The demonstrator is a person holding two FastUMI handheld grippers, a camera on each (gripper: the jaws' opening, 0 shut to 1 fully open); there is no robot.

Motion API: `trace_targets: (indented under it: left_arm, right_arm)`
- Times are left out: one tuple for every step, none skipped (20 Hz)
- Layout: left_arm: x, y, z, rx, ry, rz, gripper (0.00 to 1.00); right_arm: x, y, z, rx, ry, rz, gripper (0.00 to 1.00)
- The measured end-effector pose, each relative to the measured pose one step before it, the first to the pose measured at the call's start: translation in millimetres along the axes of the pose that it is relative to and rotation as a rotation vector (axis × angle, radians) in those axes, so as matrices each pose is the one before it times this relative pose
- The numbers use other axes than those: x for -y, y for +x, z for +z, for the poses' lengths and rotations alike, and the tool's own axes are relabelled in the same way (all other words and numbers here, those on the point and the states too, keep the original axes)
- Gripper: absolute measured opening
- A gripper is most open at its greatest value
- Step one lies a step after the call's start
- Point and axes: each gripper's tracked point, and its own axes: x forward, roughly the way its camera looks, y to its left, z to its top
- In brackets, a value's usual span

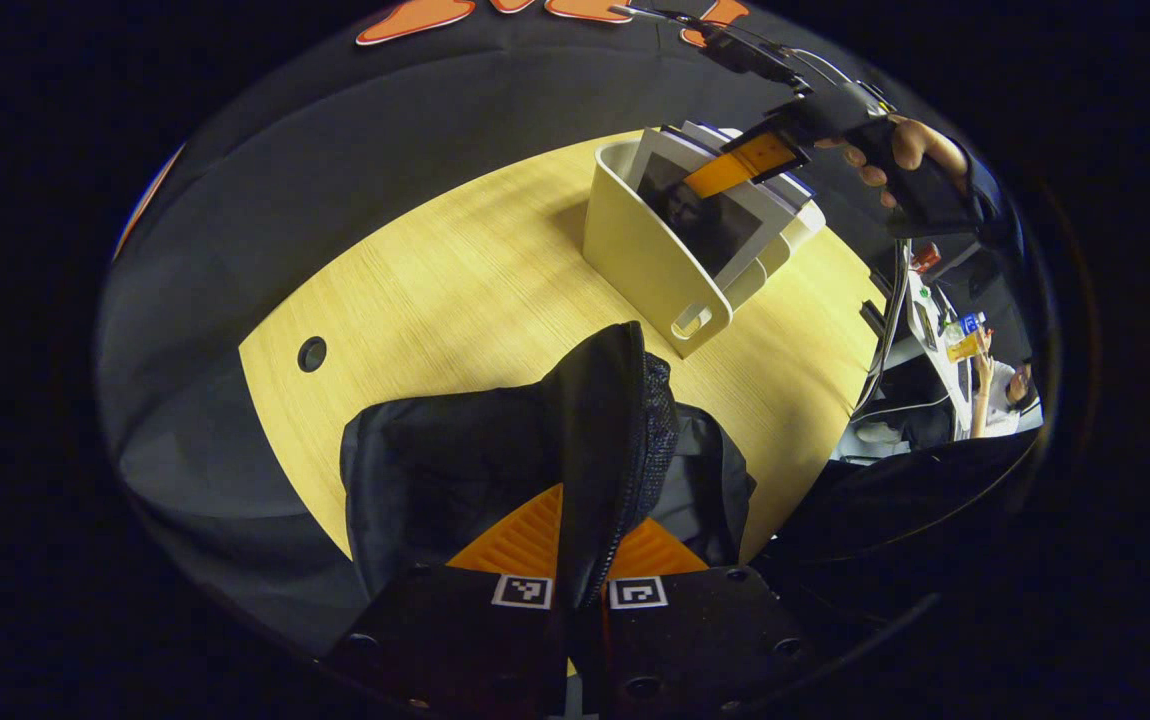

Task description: Open the schoolbag, grab two books from the bookshelf and put them into the schoolbag.

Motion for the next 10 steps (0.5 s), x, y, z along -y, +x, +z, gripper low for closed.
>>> trace_targets:
  left_arm:
    - [-0.59, 0.79, 2.06, 0.00076, -0.00008, -0.00296, 0.07]
    - [0.62, 0.06, -0.24, -0.00055, -0.00259, -0.00289, 0.07]
    - [0.38, 0.95, 1.63, 0.00009, 0.0006, -0.0045, 0.07]
    - [-0.4, 1.85, 1.76, -0.00027, -0.00221, -0.00182, 0.07]
    - [-0.02, 1.65, 0.51, -0.00014, 0.00004, -0.00287, 0.07]
    - [0.17, 1.21, 0.54, 0.00067, -0.00152, -0.00412, 0.07]
    - [0.16, 0.94, 0.32, 0.0007, -0.00135, -0.00279, 0.07]
    - [2.14, 2.52, -0.36, 0.00074, -0.00254, -0.00229, 0.07]
    - [2.24, 0.02, -0.22, 0.00163, -0.00061, -0.0024, 0.07]
    - [1.16, 2.74, 0.43, 0.00189, -0.0028, -0.00245, 0.07]
  right_arm:
    - [-2.32, 0.0, 0.84, -0.01433, 0.01432, 0.00667, 0.41]
    - [-0.15, -1.27, -2.88, -0.02121, 0.01614, 0.00453, 0.39]
    - [-0.09, -3.32, -4.52, -0.0277, 0.0144, 0.00708, 0.43]
    - [-0.37, -1.22, -2.39, -0.00795, 0.01929, 0.00636, 0.36]
    - [1.24, -2.36, -1.71, 0.00258, 0.00082, 0.0055, 0.34]
    - [3.68, -4.79, -3.08, 0.00768, -0.00633, -0.00502, 0.33]
    - [3.68, -5.99, -2.02, 0.0127, -0.00399, -0.00788, 0.32]
    - [2.2, -6.32, -3.37, 0.01169, -0.00205, -0.00468, 0.31]
    - [2.49, -6.79, -2.58, 0.0109, 0.00387, 0.00038, 0.31]
    - [0.84, -6.62, -5.42, 0.00446, 0.00616, 0.00568, 0.3]
